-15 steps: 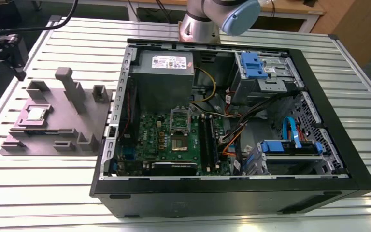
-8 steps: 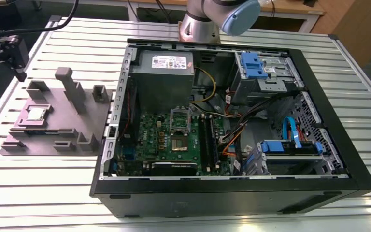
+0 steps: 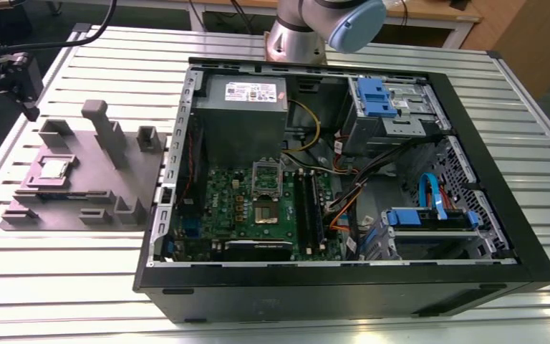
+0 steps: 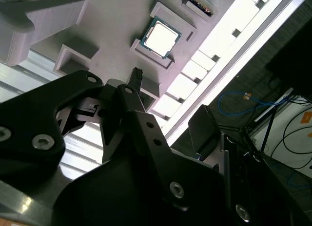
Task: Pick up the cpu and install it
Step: 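Pick up the cpu and move it towards the insertion slot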
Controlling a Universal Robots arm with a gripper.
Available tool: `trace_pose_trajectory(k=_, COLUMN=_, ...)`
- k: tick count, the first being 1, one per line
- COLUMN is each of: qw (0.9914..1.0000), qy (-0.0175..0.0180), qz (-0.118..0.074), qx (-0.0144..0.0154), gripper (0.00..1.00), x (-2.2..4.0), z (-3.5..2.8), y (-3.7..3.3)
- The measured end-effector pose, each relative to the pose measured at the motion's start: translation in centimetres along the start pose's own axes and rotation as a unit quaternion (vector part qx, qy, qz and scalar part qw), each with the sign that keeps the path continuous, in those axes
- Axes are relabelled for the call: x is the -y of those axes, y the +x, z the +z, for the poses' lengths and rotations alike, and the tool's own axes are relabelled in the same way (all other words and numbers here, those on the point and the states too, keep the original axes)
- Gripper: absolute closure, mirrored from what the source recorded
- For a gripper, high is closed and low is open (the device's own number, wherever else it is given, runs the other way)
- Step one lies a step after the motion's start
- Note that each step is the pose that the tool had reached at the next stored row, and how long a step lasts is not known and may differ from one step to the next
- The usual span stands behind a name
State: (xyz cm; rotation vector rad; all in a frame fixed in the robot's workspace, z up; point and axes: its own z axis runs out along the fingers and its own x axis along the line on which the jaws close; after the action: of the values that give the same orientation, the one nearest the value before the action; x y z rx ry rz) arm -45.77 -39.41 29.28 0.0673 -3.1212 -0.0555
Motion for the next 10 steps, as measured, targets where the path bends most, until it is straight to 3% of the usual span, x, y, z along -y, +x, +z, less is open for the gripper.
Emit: trace_pose_trajectory(k=10, qw=0.99995, qy=0.0, qz=0.01, qx=0.0004, gripper=0.35, x=0.01, z=0.32, y=-0.01)
